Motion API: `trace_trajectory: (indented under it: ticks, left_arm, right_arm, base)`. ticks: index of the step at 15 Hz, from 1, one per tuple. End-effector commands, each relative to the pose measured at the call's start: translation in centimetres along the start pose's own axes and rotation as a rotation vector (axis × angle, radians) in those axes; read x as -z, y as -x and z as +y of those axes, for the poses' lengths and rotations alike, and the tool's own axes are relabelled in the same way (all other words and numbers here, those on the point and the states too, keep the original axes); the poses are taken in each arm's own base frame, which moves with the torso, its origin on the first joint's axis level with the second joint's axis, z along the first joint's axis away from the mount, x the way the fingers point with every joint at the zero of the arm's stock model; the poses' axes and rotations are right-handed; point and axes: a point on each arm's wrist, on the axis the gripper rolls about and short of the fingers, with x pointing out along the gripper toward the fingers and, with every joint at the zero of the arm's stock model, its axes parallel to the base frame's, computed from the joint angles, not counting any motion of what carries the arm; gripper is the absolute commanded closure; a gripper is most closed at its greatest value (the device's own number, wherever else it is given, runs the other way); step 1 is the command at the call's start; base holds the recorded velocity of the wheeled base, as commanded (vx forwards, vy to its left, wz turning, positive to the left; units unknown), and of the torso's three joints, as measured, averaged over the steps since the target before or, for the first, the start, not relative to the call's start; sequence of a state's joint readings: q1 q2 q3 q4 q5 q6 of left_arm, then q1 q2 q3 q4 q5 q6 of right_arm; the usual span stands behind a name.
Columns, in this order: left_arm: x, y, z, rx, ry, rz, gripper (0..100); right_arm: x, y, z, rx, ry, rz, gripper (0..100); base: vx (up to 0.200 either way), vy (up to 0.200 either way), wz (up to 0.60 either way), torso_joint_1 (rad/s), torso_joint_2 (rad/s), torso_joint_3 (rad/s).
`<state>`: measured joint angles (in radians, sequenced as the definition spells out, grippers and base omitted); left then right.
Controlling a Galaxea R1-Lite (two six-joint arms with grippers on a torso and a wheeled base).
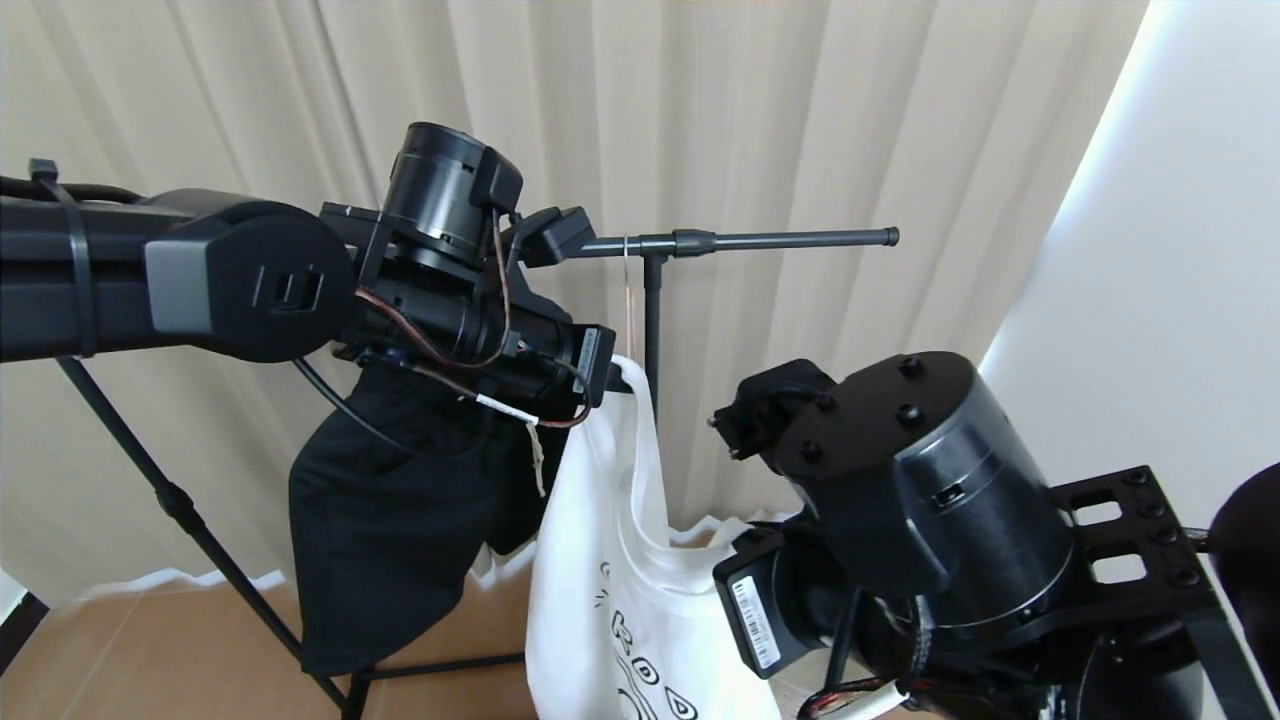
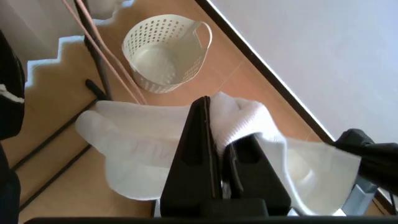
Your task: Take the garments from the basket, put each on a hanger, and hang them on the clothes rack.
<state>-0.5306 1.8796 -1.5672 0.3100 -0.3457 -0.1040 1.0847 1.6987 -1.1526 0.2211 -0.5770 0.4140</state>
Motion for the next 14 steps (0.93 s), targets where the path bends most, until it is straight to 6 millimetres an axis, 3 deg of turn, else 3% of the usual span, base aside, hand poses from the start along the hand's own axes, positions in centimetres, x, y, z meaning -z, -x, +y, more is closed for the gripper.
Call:
trace_trajectory:
  ticks: [1, 4, 9, 12, 14]
  left_arm:
    - [-0.1, -0.4, 0.1, 0.004, -0.005, -0.014, 100]
    - [-0.3, -0.6, 0.0, 0.049, -0.015, -0.032, 100]
    - [-0.5, -0.3, -0.1, 0.07, -0.015, -0.038, 100]
    - [-0.6, 0.8, 0.6, 0.044, -0.002, -0.052, 100]
    - [-0.6, 3.1, 0.8, 0.007, 0.023, -0.034, 100]
  right_arm:
    - [-0.6, -1.1, 2.4, -0.039, -0.063, 0.002, 100]
    - [-2.1, -1.5, 3.8, -0.071, -0.211, -0.031, 100]
    - [-2.1, -1.0, 3.2, -0.068, -0.202, -0.01, 100]
    - [-2.1, 0.0, 0.0, 0.018, -0.116, 0.06, 100]
    - [-2.9, -0.5, -4.2, 0.129, -0.083, 0.08, 100]
  base:
    - [0.0, 0.0, 0.0, 0.0, 0.0, 0.0]
    - [0.0, 0.0, 0.0, 0.0, 0.0, 0.0]
    - [0.0, 0.0, 0.0, 0.0, 0.0, 0.0]
    - [0.0, 0.0, 0.0, 0.0, 0.0, 0.0]
    - [0.0, 0.0, 0.0, 0.0, 0.0, 0.0]
